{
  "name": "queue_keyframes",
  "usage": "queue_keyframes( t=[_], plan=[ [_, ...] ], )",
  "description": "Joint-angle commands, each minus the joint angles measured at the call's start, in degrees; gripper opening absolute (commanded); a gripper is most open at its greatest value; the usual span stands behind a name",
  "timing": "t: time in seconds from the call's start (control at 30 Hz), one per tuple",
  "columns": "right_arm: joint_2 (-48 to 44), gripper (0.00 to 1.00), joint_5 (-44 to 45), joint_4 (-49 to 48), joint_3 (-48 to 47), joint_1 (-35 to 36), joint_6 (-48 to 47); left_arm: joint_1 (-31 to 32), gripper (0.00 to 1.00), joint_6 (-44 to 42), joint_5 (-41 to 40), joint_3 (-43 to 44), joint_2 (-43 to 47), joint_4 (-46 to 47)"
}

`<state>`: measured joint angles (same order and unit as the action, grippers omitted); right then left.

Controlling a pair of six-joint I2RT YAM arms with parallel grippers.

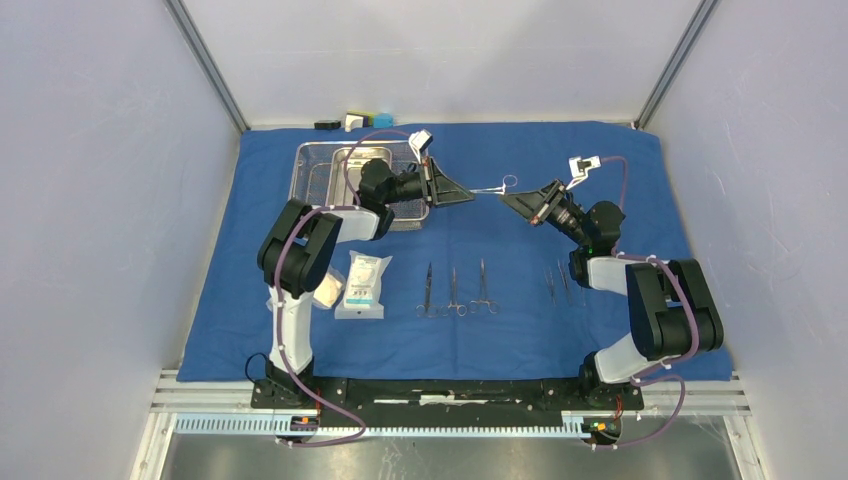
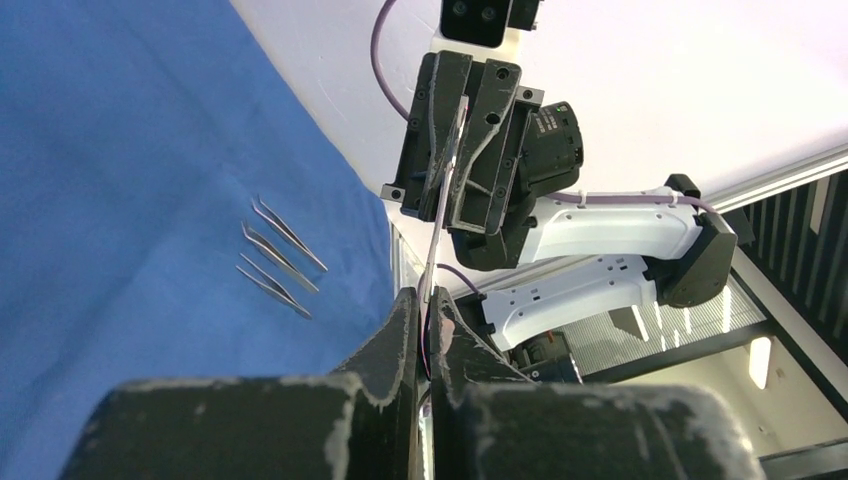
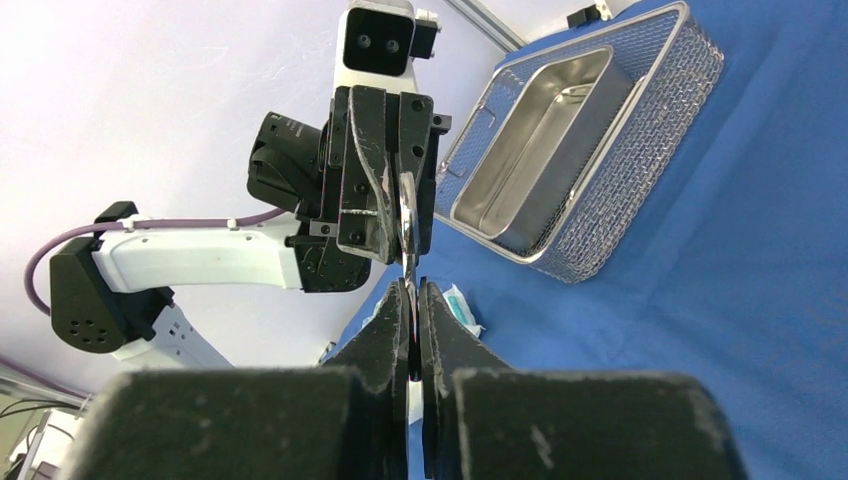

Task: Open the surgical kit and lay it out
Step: Place the medical item in the surgical kit.

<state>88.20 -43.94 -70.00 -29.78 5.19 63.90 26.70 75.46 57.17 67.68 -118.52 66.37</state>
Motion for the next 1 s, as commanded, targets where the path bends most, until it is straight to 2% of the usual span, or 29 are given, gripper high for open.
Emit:
queue_keyframes(
  t=[0.0, 0.17, 0.3, 0.37, 0.43, 0.53, 0.67, 0.8, 0.9, 0.97],
  plan=[
    [1.9, 0.05, -0.8, 1.4, 0.2, -0.2, -2.7, 0.6, 0.02, 4.7, 2.3, 0.2, 1.6, 12.3],
    [2.1, 0.25, -2.2, -0.2, -0.5, -0.7, -3.1, 0.5, 0.02, 4.2, 3.5, -1.3, 3.1, 14.2],
    [1.5, 0.55, -4.8, -1.3, -1.3, -1.7, -5.0, 0.5, 0.02, 2.2, 5.7, -1.7, 3.9, 12.6],
    [1.0, 0.70, -6.9, -2.4, -1.9, -2.4, -6.2, 0.5, 0.02, -0.9, 7.4, -1.7, 4.6, 8.0],
    [-0.1, 0.79, -8.9, -1.9, -2.2, -3.6, -9.0, 0.4, 0.02, -6.6, 8.9, -1.9, 5.8, -0.3],
    [-3.4, 0.82, -10.5, 7.5, -2.6, -4.7, -18.0, 0.3, 0.02, -19.8, 9.6, -2.6, 9.4, -17.3],
    [-9.3, 0.81, -10.5, 26.2, -4.5, -4.8, -36.2, 0.3, 0.02, -39.0, 8.8, -1.5, 13.5, -42.0],
    [-12.8, 0.80, -9.6, 47.2, -11.4, -4.8, -53.8, 0.7, 0.02, -59.1, 4.2, 3.8, 15.2, -71.5],
    [-15.2, 0.80, -4.6, 62.9, -17.1, -4.1, -69.0, 0.8, 0.02, -65.3, 2.3, 7.6, 13.9, -83.7],
    [-16.6, 0.79, -0.4, 71.1, -20.1, -2.0, -76.4, 0.9, 0.02, -66.0, 1.6, 9.3, 13.1, -88.0]
  ],
)
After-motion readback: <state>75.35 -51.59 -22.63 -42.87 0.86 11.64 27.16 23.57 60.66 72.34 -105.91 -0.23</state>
